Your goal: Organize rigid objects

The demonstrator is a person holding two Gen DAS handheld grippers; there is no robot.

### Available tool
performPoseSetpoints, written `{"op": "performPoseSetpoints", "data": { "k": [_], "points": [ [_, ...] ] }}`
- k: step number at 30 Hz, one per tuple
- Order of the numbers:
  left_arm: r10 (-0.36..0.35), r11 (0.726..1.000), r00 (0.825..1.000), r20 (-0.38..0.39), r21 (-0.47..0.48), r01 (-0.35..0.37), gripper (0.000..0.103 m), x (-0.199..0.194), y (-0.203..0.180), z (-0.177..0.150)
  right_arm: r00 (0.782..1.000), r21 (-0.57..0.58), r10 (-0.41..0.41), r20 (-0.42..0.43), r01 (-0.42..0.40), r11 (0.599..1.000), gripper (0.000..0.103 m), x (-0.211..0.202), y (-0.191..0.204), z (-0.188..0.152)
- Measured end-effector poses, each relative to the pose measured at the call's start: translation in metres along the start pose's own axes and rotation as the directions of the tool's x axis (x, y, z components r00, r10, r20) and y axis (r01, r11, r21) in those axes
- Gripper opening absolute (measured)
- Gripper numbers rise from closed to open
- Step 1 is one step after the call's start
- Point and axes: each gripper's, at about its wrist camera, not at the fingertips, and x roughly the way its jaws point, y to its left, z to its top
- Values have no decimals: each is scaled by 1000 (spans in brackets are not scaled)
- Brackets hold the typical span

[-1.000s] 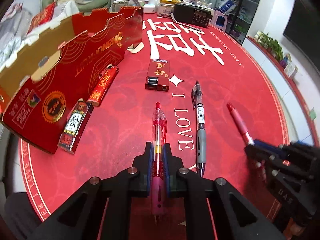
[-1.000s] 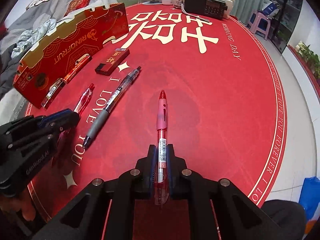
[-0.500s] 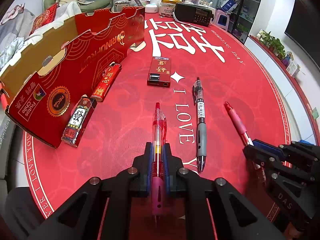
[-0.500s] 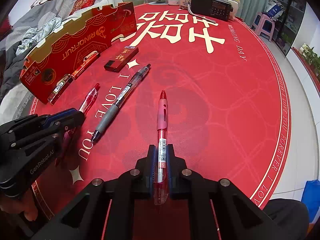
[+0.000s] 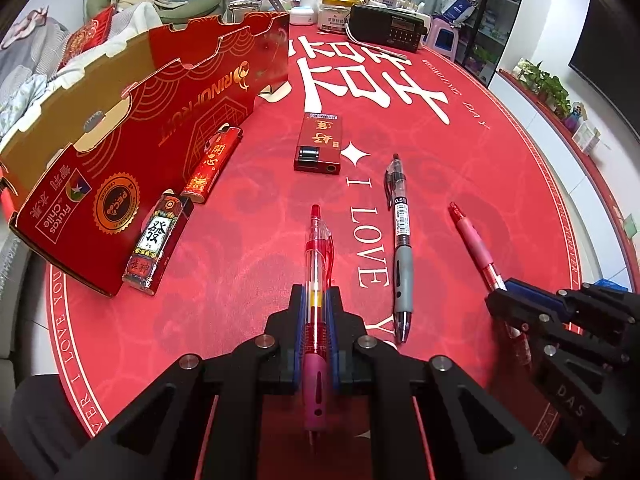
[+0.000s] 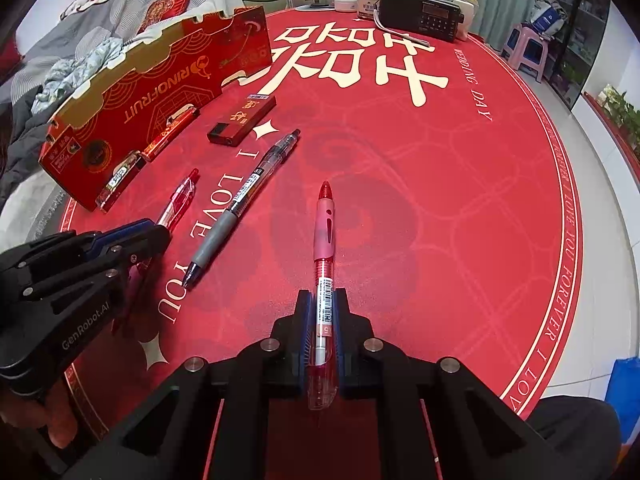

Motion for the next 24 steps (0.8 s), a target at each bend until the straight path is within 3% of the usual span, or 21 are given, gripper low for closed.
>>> {"op": "performPoseSetpoints", "data": {
  "k": [6,21,24],
  "points": [
    [0,1000,1000,0,1,0,10,-2,0,-1,999,32,45,14,-46,998,11,-2,-2,1],
    [9,999,1000,20,39,-9,10,-9,-8,-3,995,-18,71,65,-70,997,11,-17,16,4],
    [6,1000,1000,-9,23,-6,10,-4,-6,-3,996,-25,71,52,-70,997,11,-15,18,4]
  ]
}}
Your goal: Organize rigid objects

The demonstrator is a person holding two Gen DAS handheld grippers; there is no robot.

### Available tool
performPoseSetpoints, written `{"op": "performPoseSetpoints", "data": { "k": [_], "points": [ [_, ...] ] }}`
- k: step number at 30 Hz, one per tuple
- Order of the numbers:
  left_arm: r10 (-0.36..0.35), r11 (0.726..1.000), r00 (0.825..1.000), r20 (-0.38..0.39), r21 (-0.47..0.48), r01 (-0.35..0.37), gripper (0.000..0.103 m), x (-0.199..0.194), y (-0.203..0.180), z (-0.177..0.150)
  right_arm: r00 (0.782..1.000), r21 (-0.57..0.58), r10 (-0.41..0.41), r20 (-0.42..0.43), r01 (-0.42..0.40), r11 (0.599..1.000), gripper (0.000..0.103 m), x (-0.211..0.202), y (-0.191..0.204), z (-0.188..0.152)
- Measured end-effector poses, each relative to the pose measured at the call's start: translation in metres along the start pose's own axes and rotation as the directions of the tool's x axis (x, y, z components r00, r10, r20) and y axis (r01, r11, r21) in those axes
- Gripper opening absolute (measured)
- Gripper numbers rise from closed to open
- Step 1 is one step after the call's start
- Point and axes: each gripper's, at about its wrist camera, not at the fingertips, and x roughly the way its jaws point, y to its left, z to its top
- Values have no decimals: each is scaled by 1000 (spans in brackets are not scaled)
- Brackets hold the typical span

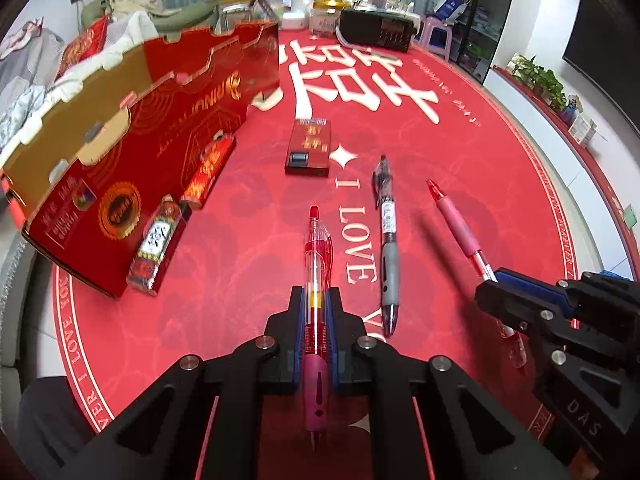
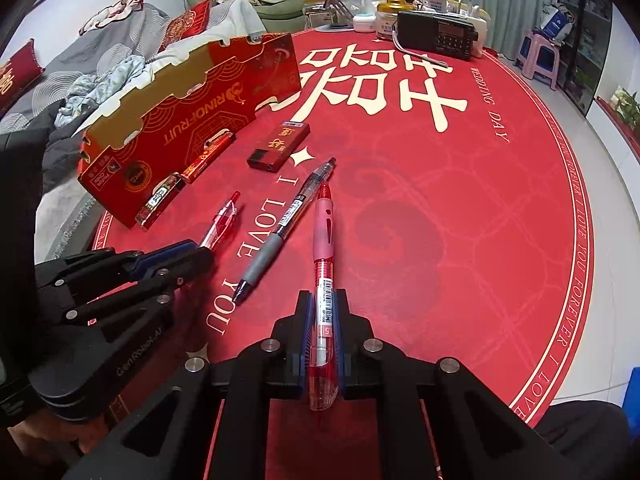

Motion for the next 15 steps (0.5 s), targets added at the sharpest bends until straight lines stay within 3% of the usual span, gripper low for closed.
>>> {"op": "performPoseSetpoints", "data": {
  "k": [8,15],
  "points": [
    [-3,1000,1000,-8,-16,3,10,0,2,-2,998,28,3,-64,-1,1000,11,14,-7,-7],
    [3,1000,1000,-8,-9,-3,10,1,2,-2,998,27,1,-58,0,1000,11,15,-8,-7]
  ]
}}
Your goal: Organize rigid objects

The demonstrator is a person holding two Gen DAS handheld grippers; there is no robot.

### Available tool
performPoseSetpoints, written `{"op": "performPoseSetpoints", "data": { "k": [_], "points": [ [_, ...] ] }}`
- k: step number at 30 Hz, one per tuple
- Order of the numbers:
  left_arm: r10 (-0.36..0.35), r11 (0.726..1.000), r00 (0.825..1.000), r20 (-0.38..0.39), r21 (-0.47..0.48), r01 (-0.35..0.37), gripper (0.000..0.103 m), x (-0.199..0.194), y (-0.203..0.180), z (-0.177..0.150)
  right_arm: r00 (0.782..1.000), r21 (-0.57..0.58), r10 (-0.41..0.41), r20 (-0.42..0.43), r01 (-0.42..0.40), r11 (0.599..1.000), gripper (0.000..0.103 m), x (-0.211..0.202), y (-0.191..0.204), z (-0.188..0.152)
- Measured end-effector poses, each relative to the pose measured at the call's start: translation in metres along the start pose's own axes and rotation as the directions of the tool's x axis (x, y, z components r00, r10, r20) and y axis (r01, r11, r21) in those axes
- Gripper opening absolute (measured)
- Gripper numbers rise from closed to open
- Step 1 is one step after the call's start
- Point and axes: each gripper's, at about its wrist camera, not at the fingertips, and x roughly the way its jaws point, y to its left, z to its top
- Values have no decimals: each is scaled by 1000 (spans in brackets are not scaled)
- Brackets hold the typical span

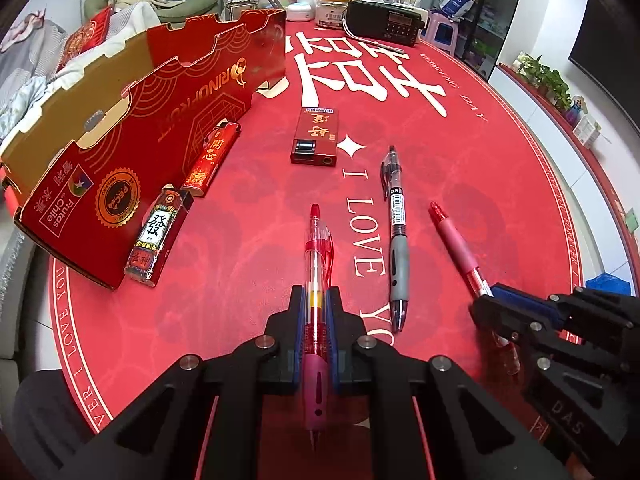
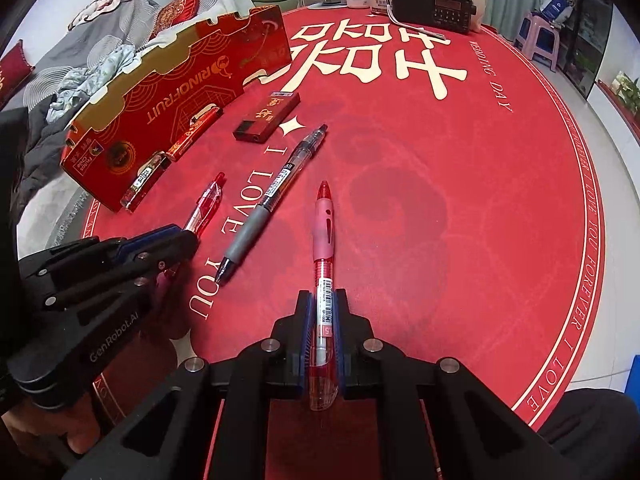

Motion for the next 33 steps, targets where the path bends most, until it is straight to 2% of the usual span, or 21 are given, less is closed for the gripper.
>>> {"op": "performPoseSetpoints", "data": {
  "k": [14,23,28,33],
  "points": [
    [4,1000,1000,-7,-8,-4,10,0,2,1,999,-29,11,47,-10,1000,11,-15,11,3],
    [23,999,999,42,21,-24,10,-19,-4,2,995,-79,53,87,-46,996,11,-30,30,9],
    [27,1000,998,58,-5,-27,10,-29,-2,12,990,-76,101,99,-94,993,11,-37,34,19],
    [50,996,997,60,-80,-45,10,-42,14,23,983,-101,124,133,-111,989,11,-50,51,35]
  ]
}}
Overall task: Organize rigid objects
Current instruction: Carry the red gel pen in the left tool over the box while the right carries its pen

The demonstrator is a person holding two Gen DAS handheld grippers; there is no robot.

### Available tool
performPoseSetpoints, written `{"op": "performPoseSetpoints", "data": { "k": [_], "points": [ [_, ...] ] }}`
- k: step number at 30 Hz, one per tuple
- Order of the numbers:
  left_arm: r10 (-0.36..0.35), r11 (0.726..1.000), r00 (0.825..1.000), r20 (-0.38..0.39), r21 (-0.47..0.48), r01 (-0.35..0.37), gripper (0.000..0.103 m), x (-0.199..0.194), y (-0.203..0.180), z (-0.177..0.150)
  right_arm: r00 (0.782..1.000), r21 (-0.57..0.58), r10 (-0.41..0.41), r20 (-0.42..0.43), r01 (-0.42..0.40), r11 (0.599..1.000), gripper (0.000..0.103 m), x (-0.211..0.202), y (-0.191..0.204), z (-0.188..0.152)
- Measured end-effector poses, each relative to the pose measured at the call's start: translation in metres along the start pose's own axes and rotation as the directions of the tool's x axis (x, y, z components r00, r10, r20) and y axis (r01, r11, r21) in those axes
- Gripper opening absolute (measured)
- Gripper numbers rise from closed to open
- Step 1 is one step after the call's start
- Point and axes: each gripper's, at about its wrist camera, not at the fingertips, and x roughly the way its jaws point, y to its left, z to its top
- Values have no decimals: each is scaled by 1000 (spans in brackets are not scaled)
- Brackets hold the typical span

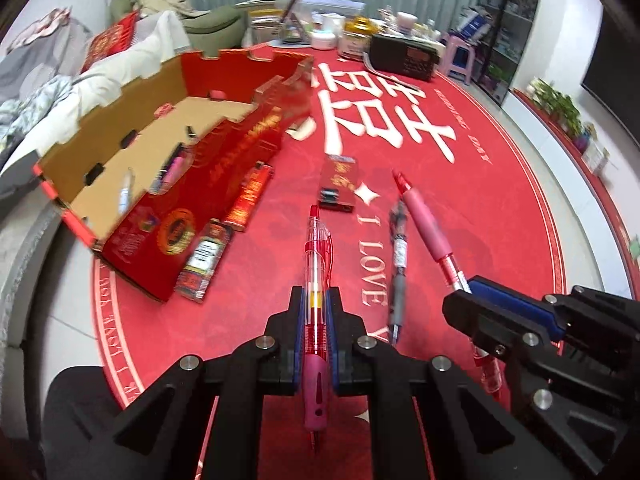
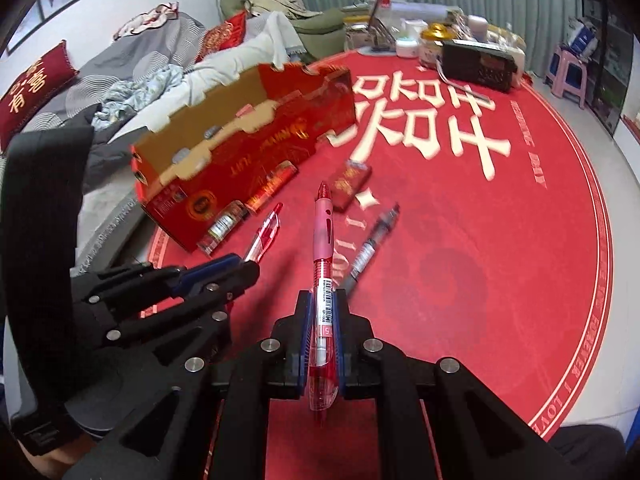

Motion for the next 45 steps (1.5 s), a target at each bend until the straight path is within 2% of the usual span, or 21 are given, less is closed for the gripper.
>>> {"op": "performPoseSetpoints", "data": {
  "k": [8,14,18,23,31,36,45],
  "points": [
    [19,992,997,74,-127,-9,10,-27,41,19,998,-33,34,58,-32,999,11,-12,24,24],
    [54,960,987,152,-279,-10,10,-60,100,40,996,-14,28,90,-27,1000,11,-20,21,35],
    [75,944,981,177,-331,-12,10,-72,124,48,991,-13,42,124,-41,999,11,-28,24,46],
    [72,948,985,159,-319,-18,10,-68,122,43,991,-50,68,119,-62,997,11,-25,40,49],
    [9,978,996,90,-209,10,10,-45,76,17,995,-57,72,70,-68,996,11,-12,43,36],
    [31,984,994,105,-176,-12,10,-45,67,20,995,-70,65,79,-60,996,11,-13,46,42],
    [97,978,989,110,-194,-74,10,-47,90,40,994,-111,81,76,-72,991,11,-2,65,65]
  ]
}}
